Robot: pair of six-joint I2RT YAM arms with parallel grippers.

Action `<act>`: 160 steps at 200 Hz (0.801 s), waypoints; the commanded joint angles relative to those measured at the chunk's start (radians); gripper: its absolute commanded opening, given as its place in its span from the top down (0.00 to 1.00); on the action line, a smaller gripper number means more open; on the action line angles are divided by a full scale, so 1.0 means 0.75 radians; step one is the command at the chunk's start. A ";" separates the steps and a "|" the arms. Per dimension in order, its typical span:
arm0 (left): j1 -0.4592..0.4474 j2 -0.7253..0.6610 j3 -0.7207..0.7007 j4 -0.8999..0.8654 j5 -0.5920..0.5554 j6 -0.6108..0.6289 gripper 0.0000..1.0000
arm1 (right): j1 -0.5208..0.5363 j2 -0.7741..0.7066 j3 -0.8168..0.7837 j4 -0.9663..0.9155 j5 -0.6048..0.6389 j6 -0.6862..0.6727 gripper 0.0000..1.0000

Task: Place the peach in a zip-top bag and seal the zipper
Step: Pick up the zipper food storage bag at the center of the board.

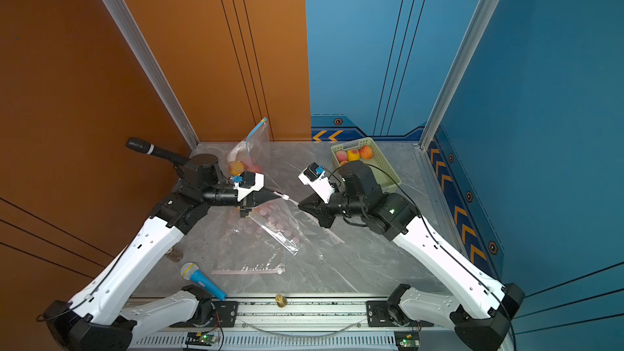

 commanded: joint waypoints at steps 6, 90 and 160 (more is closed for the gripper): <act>-0.025 -0.013 -0.013 0.049 0.006 -0.037 1.00 | 0.016 0.019 -0.022 0.046 0.034 0.020 0.88; -0.018 -0.010 -0.064 0.138 -0.034 -0.055 1.00 | 0.012 -0.013 -0.030 0.168 -0.055 0.149 0.64; -0.005 -0.068 -0.126 0.110 -0.028 0.108 1.00 | -0.098 -0.149 -0.094 0.124 -0.024 0.295 0.70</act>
